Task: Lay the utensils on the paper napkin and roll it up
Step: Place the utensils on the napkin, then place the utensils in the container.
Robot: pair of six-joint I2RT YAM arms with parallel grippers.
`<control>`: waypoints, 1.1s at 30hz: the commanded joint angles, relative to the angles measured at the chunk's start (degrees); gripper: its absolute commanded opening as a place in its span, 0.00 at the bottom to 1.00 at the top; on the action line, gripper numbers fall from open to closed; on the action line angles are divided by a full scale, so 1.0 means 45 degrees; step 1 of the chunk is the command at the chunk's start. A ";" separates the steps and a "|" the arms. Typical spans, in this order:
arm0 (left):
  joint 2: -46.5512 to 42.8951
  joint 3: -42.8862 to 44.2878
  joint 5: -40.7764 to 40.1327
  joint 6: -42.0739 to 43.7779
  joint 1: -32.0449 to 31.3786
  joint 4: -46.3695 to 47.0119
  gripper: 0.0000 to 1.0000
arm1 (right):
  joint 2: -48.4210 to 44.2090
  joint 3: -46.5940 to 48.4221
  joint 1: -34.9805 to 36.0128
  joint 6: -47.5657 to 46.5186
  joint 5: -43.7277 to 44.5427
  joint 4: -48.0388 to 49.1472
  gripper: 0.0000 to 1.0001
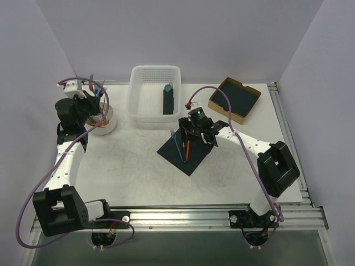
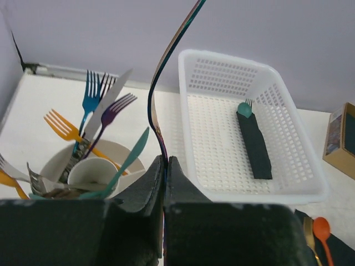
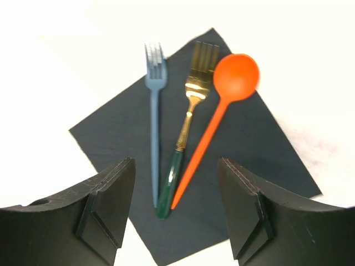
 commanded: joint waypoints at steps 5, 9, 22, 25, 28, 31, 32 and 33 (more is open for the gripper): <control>0.1025 -0.0988 0.0360 0.2075 0.0253 0.7812 0.02 | -0.0413 -0.0311 -0.0285 -0.0384 -0.1876 0.1403 0.61; 0.2468 -0.1242 0.0576 0.2739 0.0253 1.0043 0.02 | -0.0549 -0.0487 -0.0343 -0.0364 -0.2209 0.1717 0.61; 0.5968 -0.1575 0.0536 0.2511 0.0858 1.4910 0.03 | -0.1038 -0.0878 -0.0636 -0.0422 -0.2854 0.2088 0.61; 0.6340 -0.1906 0.0907 0.2681 0.0937 1.5515 0.02 | -0.1018 -0.0898 -0.0675 -0.0403 -0.2932 0.2127 0.61; 0.6496 -0.2218 0.0830 0.2585 0.0937 1.5614 0.02 | -0.0999 -0.0878 -0.0695 -0.0422 -0.2972 0.2128 0.61; 0.6574 -0.2472 0.0928 0.2371 0.0937 1.5633 0.03 | -0.1018 -0.0917 -0.0714 -0.0383 -0.3069 0.2205 0.61; 0.6594 -0.2512 0.0948 0.2370 0.0937 1.5517 0.09 | -0.1018 -0.0917 -0.0714 -0.0402 -0.3089 0.2244 0.61; 0.6614 -0.2570 0.0890 0.2370 0.0937 1.5478 0.14 | -0.1038 -0.0937 -0.0734 -0.0364 -0.3108 0.2245 0.61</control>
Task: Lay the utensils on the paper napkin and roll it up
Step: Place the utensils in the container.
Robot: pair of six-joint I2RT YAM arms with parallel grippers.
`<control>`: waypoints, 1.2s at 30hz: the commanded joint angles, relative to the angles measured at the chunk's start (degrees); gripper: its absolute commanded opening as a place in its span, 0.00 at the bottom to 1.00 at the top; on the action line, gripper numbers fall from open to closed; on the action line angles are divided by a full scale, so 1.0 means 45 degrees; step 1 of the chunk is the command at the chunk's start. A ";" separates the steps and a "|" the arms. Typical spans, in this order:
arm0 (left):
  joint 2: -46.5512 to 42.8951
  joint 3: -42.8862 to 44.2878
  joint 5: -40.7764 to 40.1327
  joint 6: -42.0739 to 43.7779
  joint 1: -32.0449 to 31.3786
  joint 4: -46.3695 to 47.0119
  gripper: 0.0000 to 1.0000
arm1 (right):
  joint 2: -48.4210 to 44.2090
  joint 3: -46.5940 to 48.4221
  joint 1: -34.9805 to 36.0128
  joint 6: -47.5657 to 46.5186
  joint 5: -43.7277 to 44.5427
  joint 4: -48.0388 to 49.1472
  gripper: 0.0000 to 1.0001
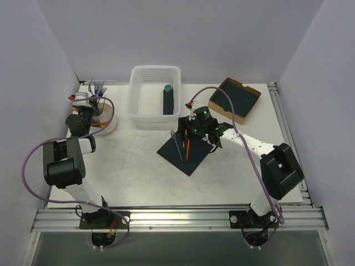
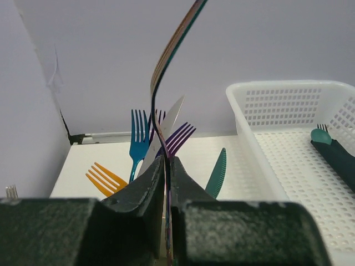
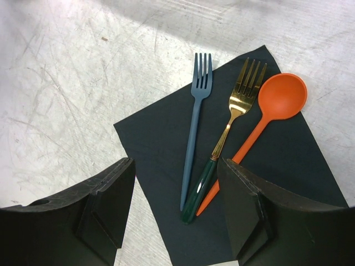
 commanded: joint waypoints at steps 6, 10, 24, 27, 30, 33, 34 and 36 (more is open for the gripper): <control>-0.0114 -0.0440 0.0049 -0.0243 0.0034 0.1186 0.18 | -0.0679 -0.0257 -0.0112 -0.0082 -0.0330 0.0336 0.61; -0.0309 -0.0674 0.0009 -0.0476 0.0034 0.1108 0.19 | -0.0757 -0.0355 -0.0132 -0.0082 -0.0331 0.0375 0.61; -0.3508 -0.0988 -0.0753 0.0010 0.0014 -0.1157 0.56 | -0.0913 -0.0258 -0.0132 -0.0101 -0.0311 0.0181 0.61; -0.4837 -0.0404 -0.0734 -0.0009 0.0014 -0.3279 0.60 | -0.0894 -0.0083 -0.0151 -0.0063 0.0019 -0.0072 0.61; -0.6088 0.0787 -0.0792 -0.0573 -0.0161 -0.7338 0.64 | -0.0835 0.0035 -0.0346 0.0152 0.0313 -0.0366 0.60; -0.7103 0.1941 -0.0305 -0.0383 -0.0998 -1.1325 0.95 | -0.0835 0.0133 -0.0658 0.0367 0.0470 -0.0679 0.58; -0.7455 0.1981 -0.0362 0.0181 -0.1659 -1.2513 0.94 | -0.0835 0.0191 -0.0737 0.0387 0.0567 -0.0757 0.57; -0.8529 0.1904 -0.1081 -0.0123 -0.2191 -1.3322 0.94 | -0.0913 0.0133 -0.0951 0.0504 0.0705 -0.0894 0.56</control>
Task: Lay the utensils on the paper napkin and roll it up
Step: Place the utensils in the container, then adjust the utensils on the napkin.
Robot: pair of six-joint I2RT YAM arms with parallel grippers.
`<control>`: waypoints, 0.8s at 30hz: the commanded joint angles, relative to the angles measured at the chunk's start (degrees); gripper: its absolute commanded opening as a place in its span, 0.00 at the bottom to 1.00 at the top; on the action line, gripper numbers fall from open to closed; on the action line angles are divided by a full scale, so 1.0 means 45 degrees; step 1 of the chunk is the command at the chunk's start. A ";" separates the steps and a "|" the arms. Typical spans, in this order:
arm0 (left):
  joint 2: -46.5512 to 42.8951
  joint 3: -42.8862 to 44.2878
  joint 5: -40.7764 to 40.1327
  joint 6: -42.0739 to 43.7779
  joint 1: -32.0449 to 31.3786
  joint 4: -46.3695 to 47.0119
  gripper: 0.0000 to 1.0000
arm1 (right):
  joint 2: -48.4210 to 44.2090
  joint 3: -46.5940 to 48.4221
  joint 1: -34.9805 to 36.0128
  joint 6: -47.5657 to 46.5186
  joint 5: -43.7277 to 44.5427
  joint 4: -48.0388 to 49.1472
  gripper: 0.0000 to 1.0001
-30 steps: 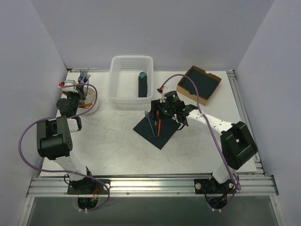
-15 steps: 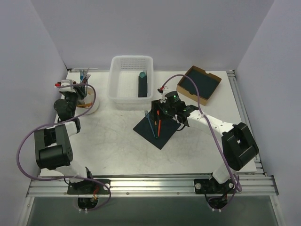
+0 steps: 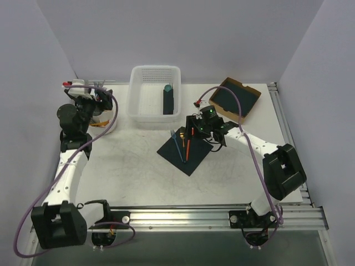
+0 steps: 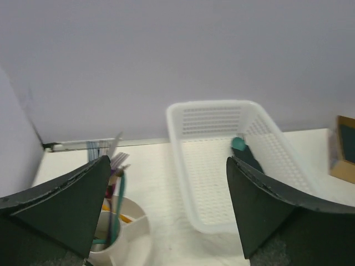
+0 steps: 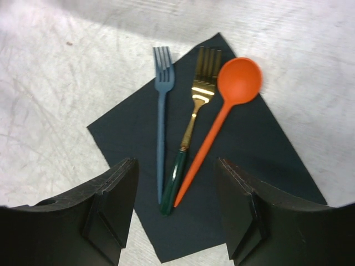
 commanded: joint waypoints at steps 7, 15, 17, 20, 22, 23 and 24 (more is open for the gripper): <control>-0.1253 0.3164 -0.1444 -0.4494 -0.1097 -1.0668 0.94 | -0.0529 0.0614 -0.0428 0.0281 0.0287 -0.0540 0.51; -0.3982 0.0650 0.3228 -0.5373 -0.1038 -0.7925 0.94 | 0.0388 0.1064 0.0723 0.0086 0.0617 -0.0365 0.47; -0.4762 -0.0459 0.1986 -0.7263 -0.0785 -0.7451 0.94 | 0.0758 0.1141 0.1034 0.0163 0.0696 -0.0054 0.47; -0.4536 -0.1577 0.4013 -0.9357 0.0248 -0.5293 0.94 | 0.1403 0.1454 0.1348 0.0105 0.1086 0.0046 0.46; -0.3931 -0.1368 0.4749 -0.9325 0.0193 -0.5628 0.94 | 0.1948 0.1765 0.1563 0.0047 0.1165 0.0046 0.46; -0.3270 -0.0998 0.4886 -0.8916 -0.0040 -0.6156 0.94 | 0.2145 0.1883 0.1603 0.0027 0.1261 0.0046 0.46; -0.3012 -0.0414 0.4868 -0.8428 -0.0236 -0.7534 0.94 | 0.2360 0.1981 0.1719 0.0008 0.1301 0.0026 0.45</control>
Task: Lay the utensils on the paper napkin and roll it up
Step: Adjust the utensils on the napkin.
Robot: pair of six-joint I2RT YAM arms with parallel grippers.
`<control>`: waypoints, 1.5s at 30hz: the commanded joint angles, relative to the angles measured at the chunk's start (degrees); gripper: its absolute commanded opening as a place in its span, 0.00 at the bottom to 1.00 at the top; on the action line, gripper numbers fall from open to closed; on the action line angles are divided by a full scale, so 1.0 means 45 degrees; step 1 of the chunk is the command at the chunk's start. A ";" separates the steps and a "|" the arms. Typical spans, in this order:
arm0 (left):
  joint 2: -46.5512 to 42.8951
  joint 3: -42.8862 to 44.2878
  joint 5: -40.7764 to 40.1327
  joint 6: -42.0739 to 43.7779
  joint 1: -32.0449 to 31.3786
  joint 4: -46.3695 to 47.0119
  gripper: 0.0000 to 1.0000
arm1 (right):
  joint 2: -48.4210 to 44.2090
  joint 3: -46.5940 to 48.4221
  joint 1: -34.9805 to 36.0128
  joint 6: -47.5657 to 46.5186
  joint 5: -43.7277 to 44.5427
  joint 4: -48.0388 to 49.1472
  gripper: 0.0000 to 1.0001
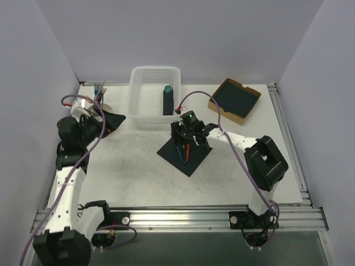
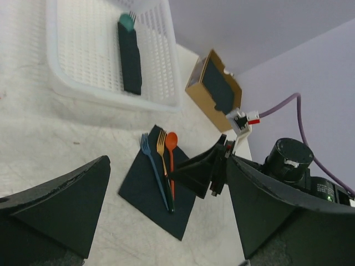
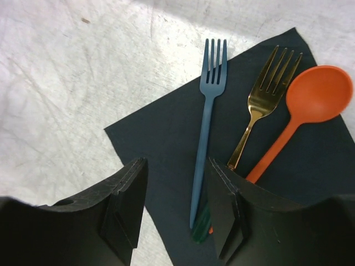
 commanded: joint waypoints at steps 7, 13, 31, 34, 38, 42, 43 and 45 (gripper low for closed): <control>0.1535 0.1478 -0.0009 0.0990 -0.2252 -0.1710 0.94 | 0.1989 0.1583 0.0332 -0.0065 0.1412 -0.0198 0.41; 0.2236 0.1734 -0.1707 0.1812 -0.4185 -0.2570 0.94 | 0.2810 0.2189 0.0488 -0.0221 0.1920 -0.0530 0.37; 0.3039 0.1363 -0.3428 0.1304 -0.5476 -0.3019 0.95 | 0.3241 0.2209 0.0644 0.0091 0.2799 -0.0824 0.20; 0.3097 0.1401 -0.3507 0.1363 -0.5593 -0.3098 0.95 | 0.3027 0.2033 0.0683 0.0403 0.2877 -0.0824 0.15; 0.3097 0.1402 -0.3682 0.1421 -0.5808 -0.3234 0.95 | 0.2558 0.1663 0.0742 0.0832 0.3072 -0.0121 0.10; 0.3097 0.1421 -0.3878 0.1461 -0.5964 -0.3313 0.96 | 0.2188 0.1253 0.0801 0.1204 0.3384 0.0152 0.08; 0.3117 0.1402 -0.3917 0.1461 -0.6042 -0.3274 0.96 | 0.2128 0.1174 0.0781 0.1359 0.3501 0.0230 0.07; 0.3156 0.1363 -0.3976 0.1364 -0.6120 -0.3138 0.96 | 0.1875 0.1018 0.0781 0.1535 0.3677 0.0347 0.07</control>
